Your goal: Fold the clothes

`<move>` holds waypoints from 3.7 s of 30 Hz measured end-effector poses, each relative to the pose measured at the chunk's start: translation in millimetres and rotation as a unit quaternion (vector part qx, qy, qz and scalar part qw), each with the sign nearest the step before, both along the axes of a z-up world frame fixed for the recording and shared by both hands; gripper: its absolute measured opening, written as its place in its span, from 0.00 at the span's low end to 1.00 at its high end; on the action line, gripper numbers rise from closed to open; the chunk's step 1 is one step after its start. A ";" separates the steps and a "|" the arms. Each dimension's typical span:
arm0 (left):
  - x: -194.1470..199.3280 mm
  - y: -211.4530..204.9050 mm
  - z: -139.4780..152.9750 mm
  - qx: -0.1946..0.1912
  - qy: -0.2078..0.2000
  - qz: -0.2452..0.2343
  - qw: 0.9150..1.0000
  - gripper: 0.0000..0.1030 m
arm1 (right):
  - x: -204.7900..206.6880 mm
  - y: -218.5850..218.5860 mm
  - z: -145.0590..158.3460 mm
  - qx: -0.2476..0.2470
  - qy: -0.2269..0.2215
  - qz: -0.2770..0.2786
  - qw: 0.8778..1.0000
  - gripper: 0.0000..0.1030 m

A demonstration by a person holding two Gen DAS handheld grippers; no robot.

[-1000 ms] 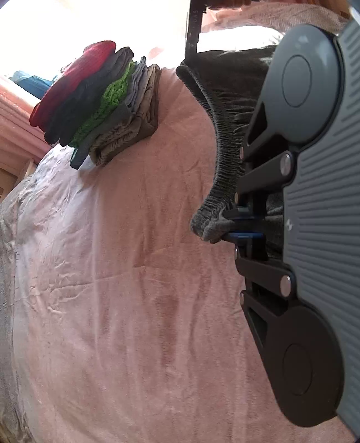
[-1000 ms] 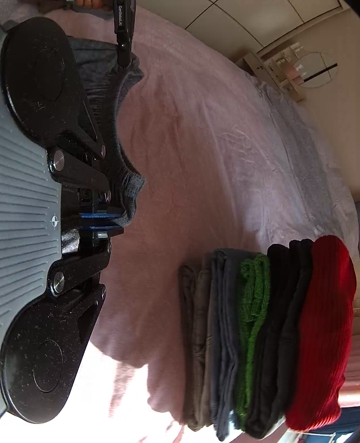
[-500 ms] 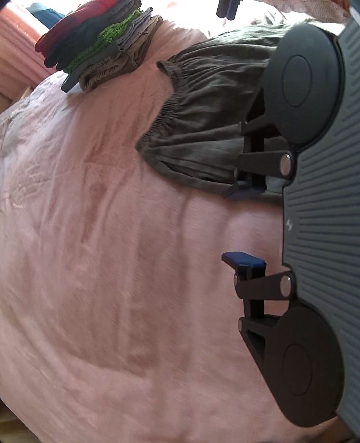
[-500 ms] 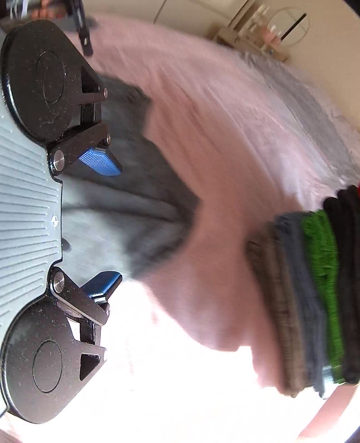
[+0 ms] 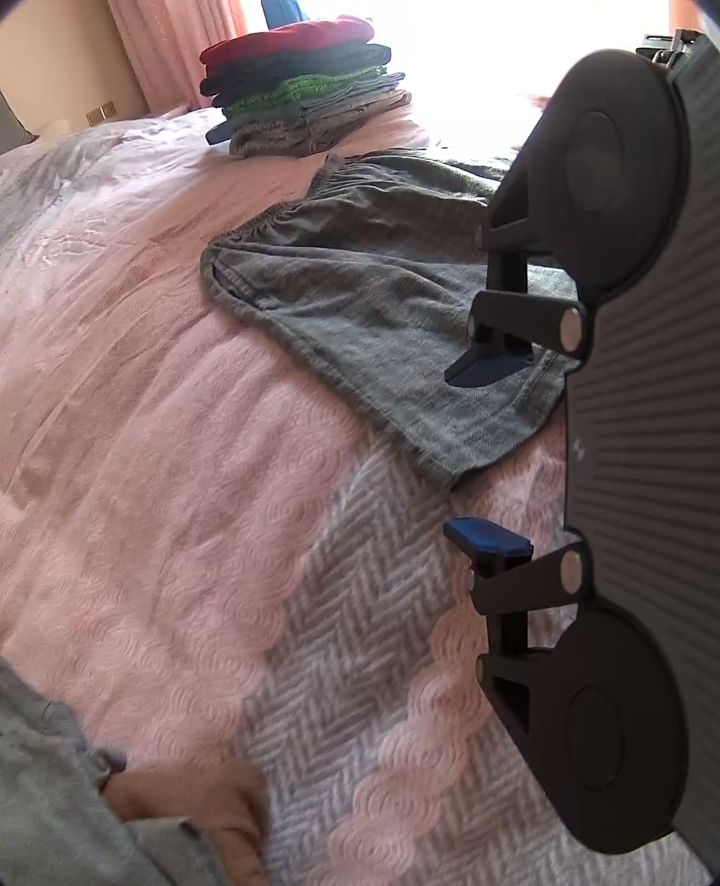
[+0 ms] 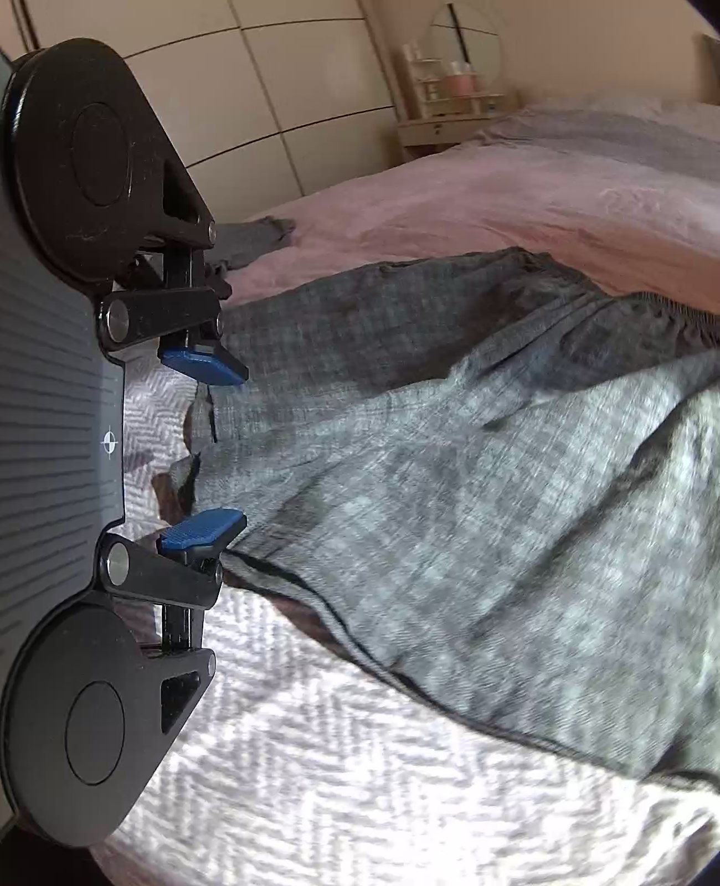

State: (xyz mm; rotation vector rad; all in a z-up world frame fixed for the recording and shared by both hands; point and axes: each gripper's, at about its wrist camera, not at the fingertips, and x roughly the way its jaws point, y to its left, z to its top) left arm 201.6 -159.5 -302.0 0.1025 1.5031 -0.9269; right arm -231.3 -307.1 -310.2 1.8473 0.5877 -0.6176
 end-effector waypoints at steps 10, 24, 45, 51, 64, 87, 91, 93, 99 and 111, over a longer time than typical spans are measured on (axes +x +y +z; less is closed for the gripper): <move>25.8 8.3 19.6 -0.054 -0.044 -0.001 0.998 0.01 | 12.1 41.0 -17.2 0.014 0.005 -0.018 1.000 0.35; 13.4 20.3 14.0 0.030 -0.115 -0.038 0.992 0.14 | 37.9 45.1 -14.8 -0.042 0.039 0.079 0.995 0.15; -235.1 25.0 4.6 -0.037 0.080 0.114 0.990 0.41 | -157.3 -114.0 -12.2 -0.163 0.084 -0.035 0.982 0.54; -255.9 12.9 -13.3 -0.054 0.075 0.156 0.984 0.10 | -154.6 -134.3 -41.9 -0.131 0.046 -0.037 0.990 0.14; -282.7 12.9 -18.4 -0.053 0.123 0.161 0.978 0.01 | -168.4 -148.0 21.1 -0.233 0.097 0.054 0.966 0.03; -303.7 -46.3 2.2 0.015 -0.062 -0.074 0.995 0.15 | -63.6 -69.2 -7.0 -0.393 0.271 0.320 0.818 0.50; -306.5 -20.3 18.1 0.044 -0.065 -0.111 0.991 0.17 | -77.8 -45.7 5.2 -0.365 0.298 0.310 0.826 0.51; -302.2 -7.2 33.4 0.063 -0.078 -0.137 0.985 0.25 | -85.8 -33.5 19.1 -0.330 0.312 0.291 0.842 0.57; -268.9 22.5 93.6 0.091 -0.173 -0.197 0.961 0.46 | -87.1 19.4 69.2 -0.259 0.299 0.214 0.893 0.84; -224.2 59.4 190.0 0.054 -0.272 -0.189 0.942 0.60 | -29.1 100.2 168.9 -0.322 0.303 0.197 0.875 0.93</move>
